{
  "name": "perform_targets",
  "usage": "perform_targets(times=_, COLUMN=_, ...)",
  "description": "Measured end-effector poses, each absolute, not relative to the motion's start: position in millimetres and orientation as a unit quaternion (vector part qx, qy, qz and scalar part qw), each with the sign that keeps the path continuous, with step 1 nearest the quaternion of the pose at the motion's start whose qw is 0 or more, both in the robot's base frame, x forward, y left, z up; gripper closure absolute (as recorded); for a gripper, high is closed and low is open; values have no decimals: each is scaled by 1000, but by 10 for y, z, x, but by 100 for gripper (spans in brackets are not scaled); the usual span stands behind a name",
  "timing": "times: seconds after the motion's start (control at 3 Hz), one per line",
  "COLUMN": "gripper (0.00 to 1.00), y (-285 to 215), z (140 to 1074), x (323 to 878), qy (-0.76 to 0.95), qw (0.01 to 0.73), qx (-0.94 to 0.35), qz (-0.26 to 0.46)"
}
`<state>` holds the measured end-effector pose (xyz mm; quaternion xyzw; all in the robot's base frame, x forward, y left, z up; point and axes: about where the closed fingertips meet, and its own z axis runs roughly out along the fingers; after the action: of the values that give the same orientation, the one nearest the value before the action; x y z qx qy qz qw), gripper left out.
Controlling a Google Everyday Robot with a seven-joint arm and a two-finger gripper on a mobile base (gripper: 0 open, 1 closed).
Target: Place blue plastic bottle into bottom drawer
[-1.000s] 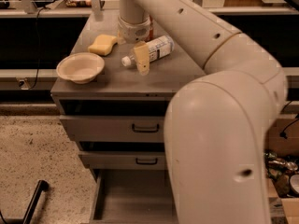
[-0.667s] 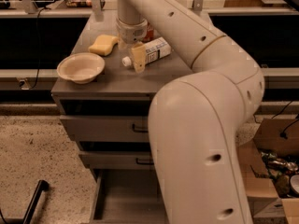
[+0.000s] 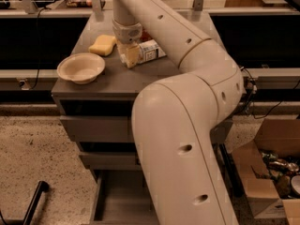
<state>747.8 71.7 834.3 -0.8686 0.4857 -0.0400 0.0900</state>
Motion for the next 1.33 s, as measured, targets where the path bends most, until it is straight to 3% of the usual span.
perform_targets(times=0.67, gripper=99, y=886, z=8358, x=7465, qy=474, qw=80, qx=-876, qz=-43)
perform_targets(times=1.33, gripper=100, y=878, z=8950, x=7401, qy=489, qw=106, qx=-863, qz=-71)
